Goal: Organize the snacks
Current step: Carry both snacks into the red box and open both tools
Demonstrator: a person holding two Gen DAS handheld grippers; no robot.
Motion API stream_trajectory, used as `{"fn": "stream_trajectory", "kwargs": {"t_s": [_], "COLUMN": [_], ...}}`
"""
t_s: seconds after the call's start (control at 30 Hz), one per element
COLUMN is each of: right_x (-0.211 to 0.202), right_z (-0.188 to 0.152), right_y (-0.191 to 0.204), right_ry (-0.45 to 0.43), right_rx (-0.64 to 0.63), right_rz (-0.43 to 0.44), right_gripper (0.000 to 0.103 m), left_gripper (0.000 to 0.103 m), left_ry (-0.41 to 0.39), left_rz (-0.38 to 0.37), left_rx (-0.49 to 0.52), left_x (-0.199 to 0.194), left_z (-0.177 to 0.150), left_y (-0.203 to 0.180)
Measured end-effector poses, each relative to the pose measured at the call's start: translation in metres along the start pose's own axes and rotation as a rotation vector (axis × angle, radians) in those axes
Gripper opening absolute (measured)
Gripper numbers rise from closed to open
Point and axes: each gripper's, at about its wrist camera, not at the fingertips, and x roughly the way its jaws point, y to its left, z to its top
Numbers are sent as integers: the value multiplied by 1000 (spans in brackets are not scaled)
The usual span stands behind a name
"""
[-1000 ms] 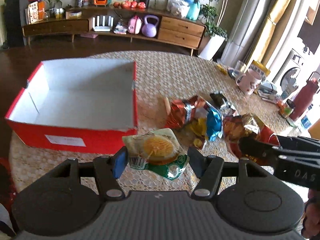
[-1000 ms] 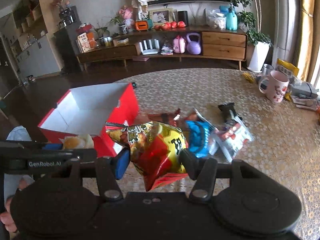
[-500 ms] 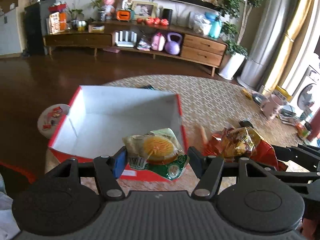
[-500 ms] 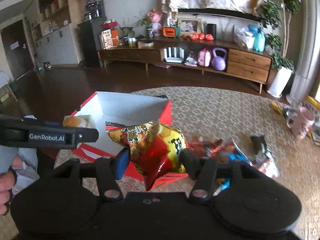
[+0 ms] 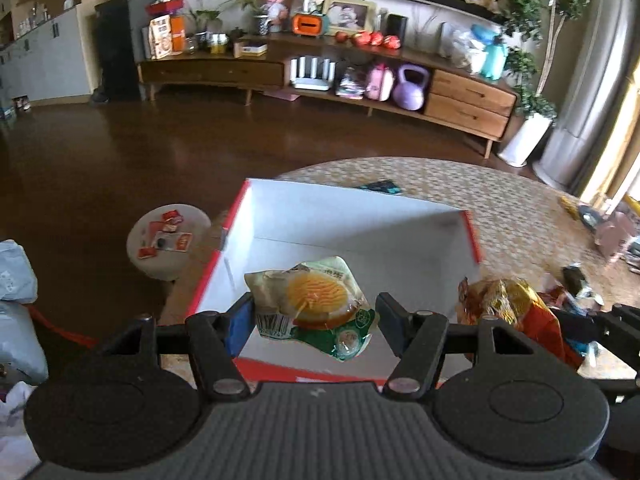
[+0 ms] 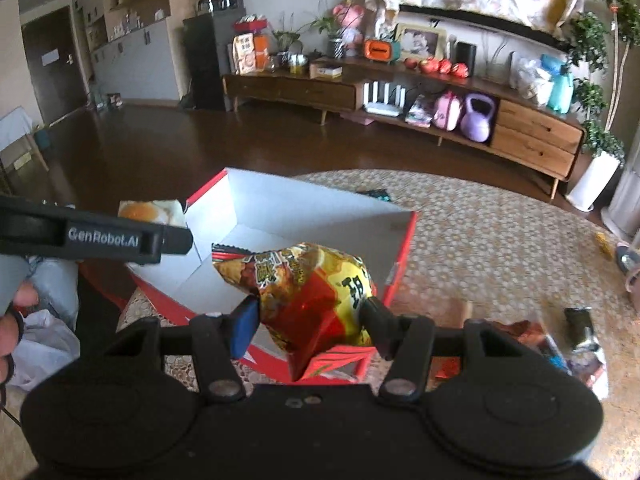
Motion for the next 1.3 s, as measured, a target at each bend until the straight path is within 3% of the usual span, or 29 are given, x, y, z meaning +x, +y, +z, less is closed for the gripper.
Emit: {"fn": "stream_trajectory", "kwargs": {"t_s": [0.5,0.93,1.1,1.3], "right_x": [83,116,116,115], "right_z": [14,5,6,4], "right_y": [23,30,31,32], "right_ry": [113,207,205,204], "right_rx": [-59,-73,-75,-74], "right_rz": [5,24,26,29], "right_gripper": [56,53,55,68], "left_gripper": [65,66,69,70], "left_ry": [125,270,294,299], "left_rz": [46,52,53,59], "left_rx": [52,73,95,112], "left_x": [85,133,141,143], "left_z": [16,11,9,9], "left_y": [18,20,20,16]}}
